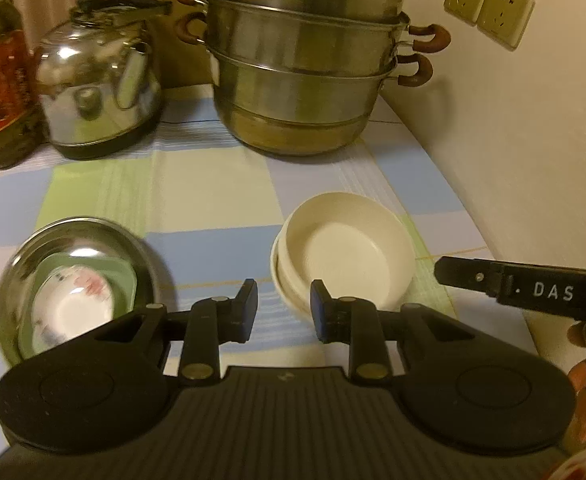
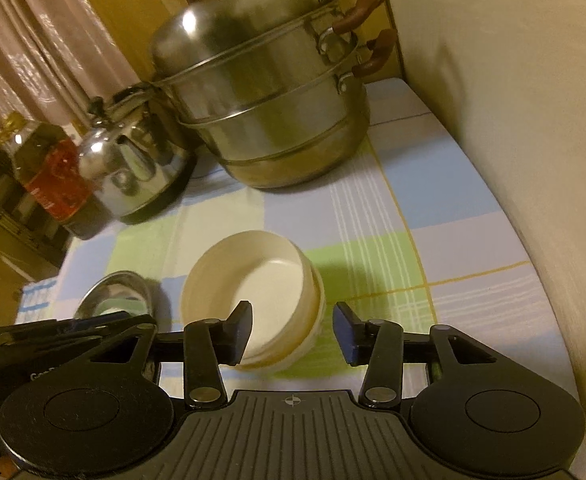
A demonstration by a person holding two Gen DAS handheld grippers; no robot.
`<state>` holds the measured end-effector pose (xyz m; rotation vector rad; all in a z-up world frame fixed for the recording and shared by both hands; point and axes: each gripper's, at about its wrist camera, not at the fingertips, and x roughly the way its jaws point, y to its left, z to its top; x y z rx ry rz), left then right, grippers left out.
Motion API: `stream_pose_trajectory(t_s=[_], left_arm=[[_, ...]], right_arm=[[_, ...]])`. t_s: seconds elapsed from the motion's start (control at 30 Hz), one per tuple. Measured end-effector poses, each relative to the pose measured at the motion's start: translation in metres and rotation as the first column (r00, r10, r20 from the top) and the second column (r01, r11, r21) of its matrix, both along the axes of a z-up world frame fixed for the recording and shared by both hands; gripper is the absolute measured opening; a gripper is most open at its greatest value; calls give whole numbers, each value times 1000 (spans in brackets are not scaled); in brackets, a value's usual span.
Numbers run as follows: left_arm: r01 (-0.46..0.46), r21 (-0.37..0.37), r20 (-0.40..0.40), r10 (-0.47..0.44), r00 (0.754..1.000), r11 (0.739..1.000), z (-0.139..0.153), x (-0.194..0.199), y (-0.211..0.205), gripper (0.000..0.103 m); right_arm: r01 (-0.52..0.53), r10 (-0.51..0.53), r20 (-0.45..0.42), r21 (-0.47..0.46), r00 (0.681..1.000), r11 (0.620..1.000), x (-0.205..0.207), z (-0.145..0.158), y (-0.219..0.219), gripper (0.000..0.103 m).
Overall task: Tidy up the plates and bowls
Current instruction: 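Lower the cream bowl onto the white bowl and open both tools, then move both tools back to the steel bowl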
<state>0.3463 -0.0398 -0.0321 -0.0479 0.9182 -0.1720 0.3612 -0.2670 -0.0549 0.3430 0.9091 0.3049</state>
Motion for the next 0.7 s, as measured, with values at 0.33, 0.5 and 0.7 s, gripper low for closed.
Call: stream_pose_trajectory(t_s=[0.33, 0.5, 0.7], left_arm=[[-53, 10, 9, 53, 999, 999, 14, -79, 22, 31], [-50, 18, -4, 50, 999, 999, 13, -114, 36, 32], [-32, 17, -29, 32, 999, 999, 8, -147, 53, 32]], right_arm=[[-66, 65, 23, 22, 998, 998, -58, 10, -3, 53], [-89, 88, 28, 4, 996, 996, -89, 14, 2, 62], [-88, 88, 11, -25, 996, 996, -129, 12, 17, 67]])
